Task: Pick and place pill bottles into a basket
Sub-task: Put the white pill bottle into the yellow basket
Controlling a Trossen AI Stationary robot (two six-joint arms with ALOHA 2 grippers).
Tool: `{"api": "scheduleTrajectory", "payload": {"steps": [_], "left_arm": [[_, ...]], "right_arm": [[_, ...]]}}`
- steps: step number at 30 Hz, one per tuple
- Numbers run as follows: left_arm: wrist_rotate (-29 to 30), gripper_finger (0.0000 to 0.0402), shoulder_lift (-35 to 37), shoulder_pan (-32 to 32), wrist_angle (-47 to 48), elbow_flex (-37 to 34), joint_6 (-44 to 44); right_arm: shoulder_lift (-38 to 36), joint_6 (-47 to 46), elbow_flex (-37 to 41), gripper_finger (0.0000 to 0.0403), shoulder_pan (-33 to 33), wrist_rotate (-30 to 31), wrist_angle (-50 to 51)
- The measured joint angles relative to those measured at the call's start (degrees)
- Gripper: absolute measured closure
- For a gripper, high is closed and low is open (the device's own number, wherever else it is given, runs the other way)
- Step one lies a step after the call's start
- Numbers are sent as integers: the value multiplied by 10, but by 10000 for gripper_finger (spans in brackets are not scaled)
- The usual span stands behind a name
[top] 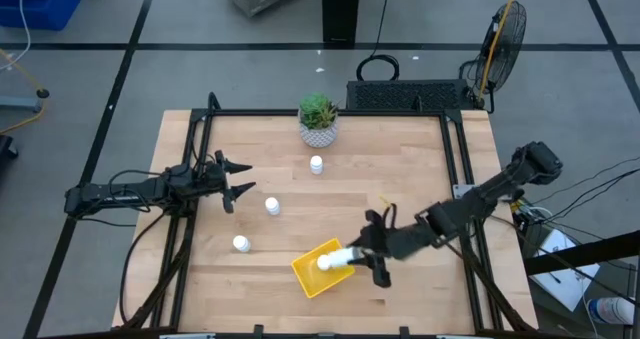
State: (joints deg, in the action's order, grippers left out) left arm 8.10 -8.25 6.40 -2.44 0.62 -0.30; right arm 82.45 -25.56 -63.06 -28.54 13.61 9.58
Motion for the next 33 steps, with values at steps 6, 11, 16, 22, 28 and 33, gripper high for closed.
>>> {"api": "scheduleTrajectory", "payload": {"steps": [6,11,16,22,28,33], "left_arm": [[0,149,0,0,3,0,0],[0,149,0,0,7,1,0],[0,149,0,0,8,1,0],[0,149,0,0,8,1,0],[0,149,0,0,9,1,0],[0,149,0,0,9,1,0]], "right_arm": [[0,74,-20,258,43,-18,37],[21,86,-36,258,62,-22,75],[82,84,-37,258,75,-82,70],[145,101,-96,258,75,-94,113],[188,116,-149,258,75,-109,165],[206,118,-162,258,75,-110,182]]}}
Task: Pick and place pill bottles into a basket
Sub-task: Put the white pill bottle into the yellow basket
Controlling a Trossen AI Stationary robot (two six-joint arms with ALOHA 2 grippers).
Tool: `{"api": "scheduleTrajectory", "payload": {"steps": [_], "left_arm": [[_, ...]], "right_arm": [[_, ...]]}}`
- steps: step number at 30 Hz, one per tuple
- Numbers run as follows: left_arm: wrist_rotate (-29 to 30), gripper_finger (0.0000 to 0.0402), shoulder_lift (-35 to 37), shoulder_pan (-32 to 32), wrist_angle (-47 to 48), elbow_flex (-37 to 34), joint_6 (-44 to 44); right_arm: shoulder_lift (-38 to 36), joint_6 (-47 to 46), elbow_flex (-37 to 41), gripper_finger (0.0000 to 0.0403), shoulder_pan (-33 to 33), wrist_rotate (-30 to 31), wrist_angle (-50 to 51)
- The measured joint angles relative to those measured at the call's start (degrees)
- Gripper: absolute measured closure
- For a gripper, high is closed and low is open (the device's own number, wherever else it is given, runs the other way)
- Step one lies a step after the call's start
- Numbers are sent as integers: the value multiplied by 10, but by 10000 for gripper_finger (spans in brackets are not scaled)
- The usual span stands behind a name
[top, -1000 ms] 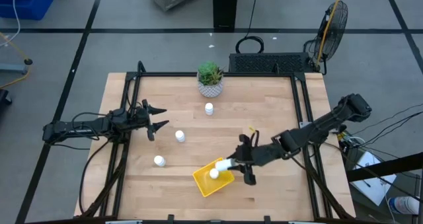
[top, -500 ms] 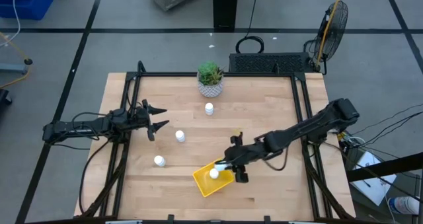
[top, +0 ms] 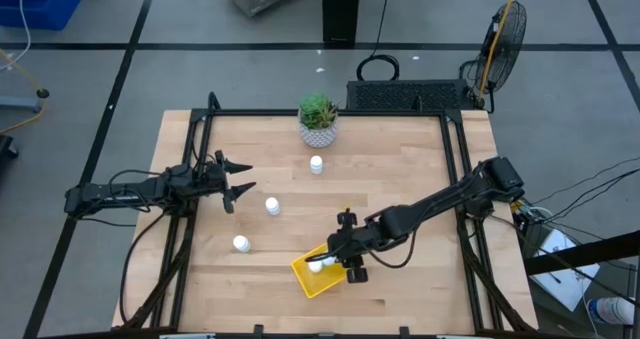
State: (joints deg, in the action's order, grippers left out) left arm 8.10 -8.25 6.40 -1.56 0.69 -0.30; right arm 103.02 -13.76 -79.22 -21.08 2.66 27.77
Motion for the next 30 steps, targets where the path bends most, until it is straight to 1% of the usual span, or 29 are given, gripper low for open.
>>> {"api": "scheduleTrajectory", "payload": {"steps": [6,12,18,23,28,30], "left_arm": [[0,149,0,0,0,0,1],[0,149,0,0,0,0,1],[0,149,0,0,0,0,1],[0,149,0,0,0,0,1],[0,149,0,0,0,0,2],[0,149,0,0,0,0,2]], "right_arm": [[0,-5,0,258,5,0,25],[0,-3,0,258,23,0,56],[0,10,0,258,38,0,64],[0,7,0,258,46,2,104],[0,-1,0,258,50,5,124],[0,-1,0,258,50,17,135]]}}
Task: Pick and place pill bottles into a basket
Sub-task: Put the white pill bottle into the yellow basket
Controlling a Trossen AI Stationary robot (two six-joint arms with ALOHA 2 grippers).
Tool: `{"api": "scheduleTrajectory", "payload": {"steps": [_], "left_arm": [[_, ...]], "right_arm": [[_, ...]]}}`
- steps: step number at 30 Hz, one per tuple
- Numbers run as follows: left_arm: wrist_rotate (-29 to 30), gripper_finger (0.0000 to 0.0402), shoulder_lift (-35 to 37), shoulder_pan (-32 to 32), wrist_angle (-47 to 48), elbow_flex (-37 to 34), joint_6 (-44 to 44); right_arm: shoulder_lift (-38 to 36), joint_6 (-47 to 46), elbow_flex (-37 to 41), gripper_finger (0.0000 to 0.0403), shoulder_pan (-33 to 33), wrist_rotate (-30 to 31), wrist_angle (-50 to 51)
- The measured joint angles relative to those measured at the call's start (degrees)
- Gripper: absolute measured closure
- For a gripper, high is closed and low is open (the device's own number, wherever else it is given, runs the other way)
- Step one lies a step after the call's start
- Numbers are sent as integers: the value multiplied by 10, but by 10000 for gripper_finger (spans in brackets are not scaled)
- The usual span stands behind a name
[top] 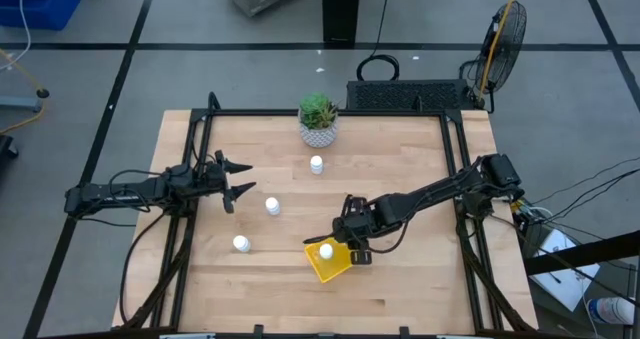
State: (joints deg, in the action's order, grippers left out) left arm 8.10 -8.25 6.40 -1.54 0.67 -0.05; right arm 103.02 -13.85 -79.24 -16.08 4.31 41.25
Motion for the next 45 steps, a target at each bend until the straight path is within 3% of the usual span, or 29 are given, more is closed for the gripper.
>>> {"api": "scheduleTrajectory", "payload": {"steps": [15,25,33,40,45], "left_arm": [[0,149,0,0,0,0,0],[0,149,0,0,0,0,4],[0,149,0,0,0,0,3],[0,149,0,0,0,0,-1],[0,149,0,0,0,0,-1]], "right_arm": [[1,-12,0,258,23,15,48],[48,11,-3,258,26,-15,27],[42,11,0,258,26,-13,-12],[39,-16,2,100,26,-4,-41],[34,-27,2,57,26,42,-39]]}}
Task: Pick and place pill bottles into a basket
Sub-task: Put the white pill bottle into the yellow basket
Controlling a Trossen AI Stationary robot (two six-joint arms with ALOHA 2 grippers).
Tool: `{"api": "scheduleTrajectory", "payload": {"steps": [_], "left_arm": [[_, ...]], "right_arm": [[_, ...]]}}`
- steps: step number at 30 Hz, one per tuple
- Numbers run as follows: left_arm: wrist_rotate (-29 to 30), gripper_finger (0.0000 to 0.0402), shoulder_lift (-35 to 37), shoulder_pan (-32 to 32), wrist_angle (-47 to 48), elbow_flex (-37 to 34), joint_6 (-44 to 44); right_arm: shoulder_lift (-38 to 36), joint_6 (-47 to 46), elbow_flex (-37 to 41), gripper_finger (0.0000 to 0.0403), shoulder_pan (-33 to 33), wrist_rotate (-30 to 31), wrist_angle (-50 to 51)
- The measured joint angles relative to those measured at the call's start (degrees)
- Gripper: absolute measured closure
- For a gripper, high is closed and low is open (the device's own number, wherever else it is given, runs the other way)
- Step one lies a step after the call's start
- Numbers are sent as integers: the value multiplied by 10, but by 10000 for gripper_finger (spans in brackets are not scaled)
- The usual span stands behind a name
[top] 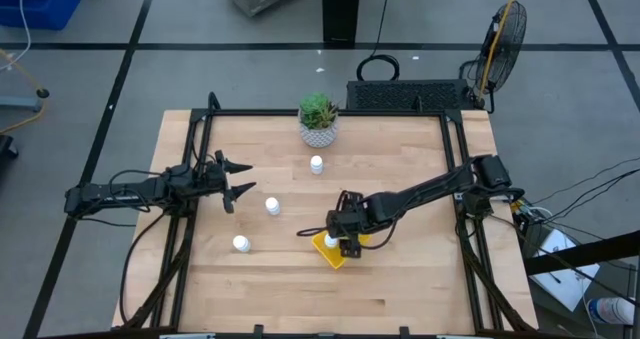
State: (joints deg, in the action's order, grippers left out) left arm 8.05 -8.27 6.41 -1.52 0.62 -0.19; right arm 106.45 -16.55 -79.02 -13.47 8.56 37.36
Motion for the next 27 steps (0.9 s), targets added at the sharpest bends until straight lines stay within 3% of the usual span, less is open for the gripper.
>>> {"api": "scheduleTrajectory", "payload": {"steps": [4,12,17,20,23,27], "left_arm": [[0,149,0,0,0,0,-1],[-3,149,0,0,-35,-1,-28],[13,149,0,0,-79,-1,-62],[23,149,-1,0,-79,-1,-57],[24,149,-4,0,-83,-1,-42],[25,149,-4,0,-85,-1,-27]], "right_arm": [[-23,-9,0,62,0,14,2],[-121,4,-1,67,0,101,-12],[-186,51,-1,67,-3,202,-43],[-220,98,20,67,4,245,-122],[-247,143,59,67,27,236,-239],[-255,178,90,67,84,136,-338]]}}
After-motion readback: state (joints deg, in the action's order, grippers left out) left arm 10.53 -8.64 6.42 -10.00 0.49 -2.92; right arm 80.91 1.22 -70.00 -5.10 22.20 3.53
